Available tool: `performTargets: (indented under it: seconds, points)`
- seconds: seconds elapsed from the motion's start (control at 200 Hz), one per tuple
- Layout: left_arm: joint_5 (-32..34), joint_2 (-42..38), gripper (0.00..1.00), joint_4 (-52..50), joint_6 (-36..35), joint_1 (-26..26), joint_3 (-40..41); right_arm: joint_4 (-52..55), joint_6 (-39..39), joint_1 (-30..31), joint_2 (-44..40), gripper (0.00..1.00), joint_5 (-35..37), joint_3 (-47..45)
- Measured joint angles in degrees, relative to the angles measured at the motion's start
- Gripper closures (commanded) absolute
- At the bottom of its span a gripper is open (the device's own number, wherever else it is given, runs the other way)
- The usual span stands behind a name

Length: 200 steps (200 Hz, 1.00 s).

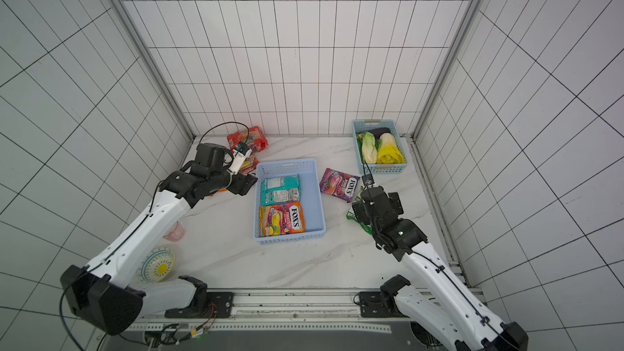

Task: Put the candies in the basket
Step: Pick up the candy at the center of the board.

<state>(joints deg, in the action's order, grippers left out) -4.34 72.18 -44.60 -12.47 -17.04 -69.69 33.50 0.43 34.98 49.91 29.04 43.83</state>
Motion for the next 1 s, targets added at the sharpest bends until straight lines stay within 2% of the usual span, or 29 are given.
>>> performTargets:
  seconds: [0.18, 0.34, 0.555, 0.755, 0.999]
  points:
    - [-4.50, -1.07, 0.03, 1.29, 2.80, 7.58, 2.29, 4.33, 6.05, -3.58, 5.66, 0.00, -0.74, 4.98]
    - [-5.86, -2.10, 0.02, 2.84, 4.17, 11.45, 2.45, 5.70, 13.46, -8.17, 11.34, 0.03, -3.80, 9.18]
    - [-7.52, -3.63, 0.02, 4.02, 5.46, 12.02, 3.21, 10.16, 19.98, -9.11, 24.00, 0.09, -6.36, 16.17]
    - [-8.68, -3.89, 0.02, 4.22, 5.66, 12.02, 3.56, 10.82, 23.67, -9.14, 32.59, 0.28, -8.59, 20.15]
    - [-9.57, -4.15, 0.02, 4.24, 5.84, 12.07, 4.00, 9.92, 26.01, -9.66, 42.82, 0.33, -11.19, 24.61]
